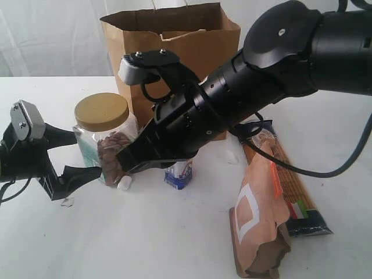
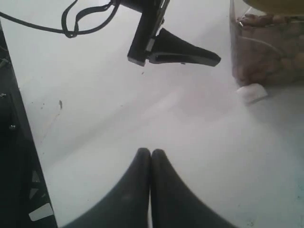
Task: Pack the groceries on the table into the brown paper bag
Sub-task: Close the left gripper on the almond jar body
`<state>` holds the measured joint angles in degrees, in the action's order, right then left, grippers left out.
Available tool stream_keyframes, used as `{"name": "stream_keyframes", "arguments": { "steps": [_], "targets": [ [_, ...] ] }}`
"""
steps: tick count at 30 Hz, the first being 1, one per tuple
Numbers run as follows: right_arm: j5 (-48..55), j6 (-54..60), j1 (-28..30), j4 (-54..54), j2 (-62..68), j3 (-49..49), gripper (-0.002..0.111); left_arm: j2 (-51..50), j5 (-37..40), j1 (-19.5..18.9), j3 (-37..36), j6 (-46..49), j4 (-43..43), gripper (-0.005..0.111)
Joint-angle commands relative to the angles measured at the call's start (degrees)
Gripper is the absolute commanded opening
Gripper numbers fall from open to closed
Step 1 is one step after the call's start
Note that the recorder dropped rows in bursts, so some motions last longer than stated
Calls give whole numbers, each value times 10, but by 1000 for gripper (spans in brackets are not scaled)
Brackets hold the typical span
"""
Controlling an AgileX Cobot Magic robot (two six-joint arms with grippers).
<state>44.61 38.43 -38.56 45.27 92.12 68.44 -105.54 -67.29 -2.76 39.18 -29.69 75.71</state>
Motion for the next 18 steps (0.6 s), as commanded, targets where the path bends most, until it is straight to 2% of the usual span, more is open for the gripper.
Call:
{"name": "stream_keyframes", "arguments": {
  "steps": [1,4,7,12,18],
  "targets": [
    [-12,2,3,-14,-5,1,0,0,20,22,2,-14,-35,105],
    [-13,2,3,-17,-5,1,0,0,49,50,2,-9,-108,105],
    [-14,2,3,-17,-5,1,0,0,78,83,2,41,-154,105],
    [-12,2,3,-17,-5,1,0,0,180,129,2,100,-263,105],
    [-6,2,3,-17,-5,1,0,0,166,143,2,102,-354,105]
  ]
}}
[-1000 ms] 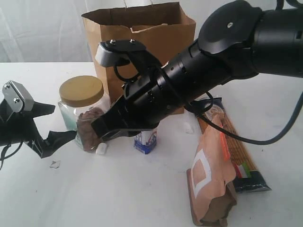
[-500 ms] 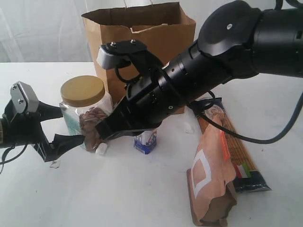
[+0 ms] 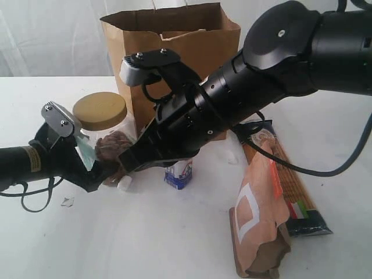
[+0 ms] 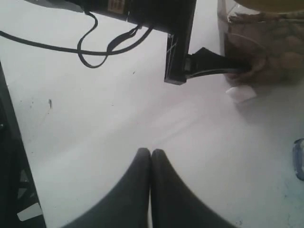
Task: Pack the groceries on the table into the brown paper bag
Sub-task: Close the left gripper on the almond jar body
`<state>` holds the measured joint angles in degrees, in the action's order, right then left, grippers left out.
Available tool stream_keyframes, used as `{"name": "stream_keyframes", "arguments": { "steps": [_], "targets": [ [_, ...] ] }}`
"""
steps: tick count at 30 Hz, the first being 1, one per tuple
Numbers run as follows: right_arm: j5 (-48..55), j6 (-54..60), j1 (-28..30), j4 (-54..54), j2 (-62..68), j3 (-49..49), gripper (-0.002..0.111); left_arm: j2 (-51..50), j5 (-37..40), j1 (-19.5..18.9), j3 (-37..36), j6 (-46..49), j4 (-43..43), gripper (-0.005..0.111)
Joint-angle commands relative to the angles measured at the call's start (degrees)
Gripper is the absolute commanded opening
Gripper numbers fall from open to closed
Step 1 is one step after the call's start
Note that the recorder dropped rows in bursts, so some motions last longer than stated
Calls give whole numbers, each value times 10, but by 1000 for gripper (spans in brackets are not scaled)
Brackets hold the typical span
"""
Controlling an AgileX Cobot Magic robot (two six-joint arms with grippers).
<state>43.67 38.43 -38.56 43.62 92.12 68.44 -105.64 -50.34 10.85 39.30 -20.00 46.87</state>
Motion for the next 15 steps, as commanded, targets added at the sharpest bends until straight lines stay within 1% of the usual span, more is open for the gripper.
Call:
{"name": "stream_keyframes", "arguments": {
  "steps": [1,5,8,12,14,15],
  "targets": [
    [4,2,3,-1,-5,1,0,1,-6,7,1,5,-78,105],
    [4,2,3,-1,-5,1,0,-1,-6,7,1,5,-117,105],
    [5,1,3,-1,-5,1,0,-11,-14,7,1,10,-116,105],
    [11,0,3,-1,-5,1,0,-32,-49,7,1,10,-116,105],
    [12,-3,3,-1,-5,1,0,-37,-51,7,1,10,-116,101],
    [12,-4,3,-1,-5,1,0,-38,-50,7,1,10,-116,97]
  ]
}}
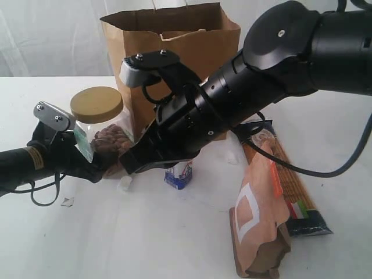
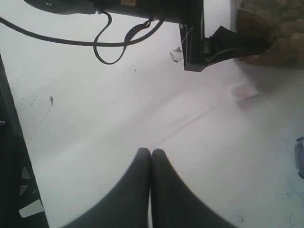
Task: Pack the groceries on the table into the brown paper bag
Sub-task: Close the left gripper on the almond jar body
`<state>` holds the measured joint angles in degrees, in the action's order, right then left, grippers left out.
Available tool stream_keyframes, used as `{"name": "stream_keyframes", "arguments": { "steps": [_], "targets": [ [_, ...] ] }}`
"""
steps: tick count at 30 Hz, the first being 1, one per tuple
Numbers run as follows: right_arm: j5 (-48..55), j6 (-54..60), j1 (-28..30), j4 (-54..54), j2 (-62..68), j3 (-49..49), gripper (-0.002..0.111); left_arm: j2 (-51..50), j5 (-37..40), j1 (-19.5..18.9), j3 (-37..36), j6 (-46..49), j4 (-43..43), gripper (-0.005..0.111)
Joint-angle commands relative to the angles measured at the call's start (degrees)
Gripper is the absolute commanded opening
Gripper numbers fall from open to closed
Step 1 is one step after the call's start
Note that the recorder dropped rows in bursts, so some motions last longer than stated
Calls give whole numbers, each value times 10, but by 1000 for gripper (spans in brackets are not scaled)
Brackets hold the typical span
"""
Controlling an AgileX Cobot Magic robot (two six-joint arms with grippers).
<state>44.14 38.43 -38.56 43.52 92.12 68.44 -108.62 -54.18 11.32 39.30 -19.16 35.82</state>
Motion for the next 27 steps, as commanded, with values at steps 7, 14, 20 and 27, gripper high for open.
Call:
{"name": "stream_keyframes", "arguments": {
  "steps": [7,14,20,27],
  "targets": [
    [18,-34,3,0,-5,1,0,-8,-16,2,1,1,-28,24],
    [41,-43,3,0,-5,1,0,-5,-18,2,1,12,-28,0],
    [41,-44,3,0,-5,1,0,23,-19,2,1,12,-28,0],
    [38,-44,3,-1,-5,1,0,64,9,1,1,12,-25,0]
  ]
}}
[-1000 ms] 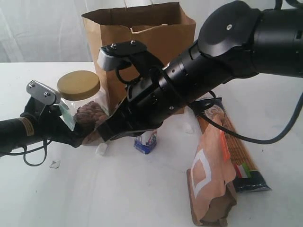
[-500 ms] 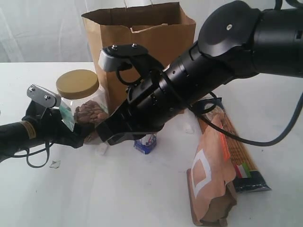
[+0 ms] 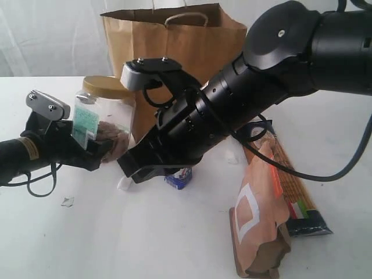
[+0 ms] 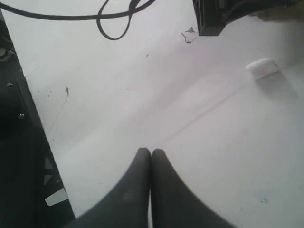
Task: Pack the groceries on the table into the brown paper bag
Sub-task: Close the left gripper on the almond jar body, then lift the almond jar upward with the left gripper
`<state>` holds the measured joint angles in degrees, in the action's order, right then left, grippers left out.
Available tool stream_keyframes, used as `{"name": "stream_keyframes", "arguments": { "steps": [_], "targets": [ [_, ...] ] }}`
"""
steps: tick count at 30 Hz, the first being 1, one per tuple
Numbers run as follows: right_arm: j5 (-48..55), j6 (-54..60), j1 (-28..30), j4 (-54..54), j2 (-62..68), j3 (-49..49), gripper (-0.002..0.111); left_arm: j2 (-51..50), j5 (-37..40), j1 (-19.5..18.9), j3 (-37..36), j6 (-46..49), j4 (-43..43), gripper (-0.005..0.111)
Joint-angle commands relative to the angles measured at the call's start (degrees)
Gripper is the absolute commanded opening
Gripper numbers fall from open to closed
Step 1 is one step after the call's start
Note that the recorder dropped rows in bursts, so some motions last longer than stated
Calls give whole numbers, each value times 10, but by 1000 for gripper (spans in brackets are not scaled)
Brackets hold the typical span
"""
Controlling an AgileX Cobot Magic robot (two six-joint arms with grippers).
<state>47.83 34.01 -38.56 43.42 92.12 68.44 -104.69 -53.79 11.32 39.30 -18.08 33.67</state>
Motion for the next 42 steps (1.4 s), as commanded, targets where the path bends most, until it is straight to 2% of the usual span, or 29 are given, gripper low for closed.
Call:
{"name": "stream_keyframes", "arguments": {
  "steps": [1,5,9,12,15,29,32,37,40,42],
  "targets": [
    [1,0,3,0,-5,1,0,26,15,1,1,0,-2,0],
    [1,0,3,0,-5,1,0,26,43,1,0,-2,20,0],
    [1,0,3,0,-5,1,0,50,15,-3,-31,2,22,0],
    [1,0,3,0,-5,1,0,78,11,-25,-61,2,25,0],
    [-10,0,3,0,-5,1,0,87,-46,-53,-83,-2,33,0],
    [-32,1,3,-10,-5,1,0,87,-42,-56,-89,-2,57,0],
    [-32,1,3,-11,-5,1,0,87,-63,-56,-89,-2,57,0],
    [-31,1,3,-17,-5,1,0,87,-162,-56,-89,1,-11,0],
    [-24,1,3,-21,-5,1,0,92,-162,-56,-88,-2,-68,0],
    [-18,1,3,-21,-5,1,0,102,-162,-56,-86,0,-72,0]
  ]
}}
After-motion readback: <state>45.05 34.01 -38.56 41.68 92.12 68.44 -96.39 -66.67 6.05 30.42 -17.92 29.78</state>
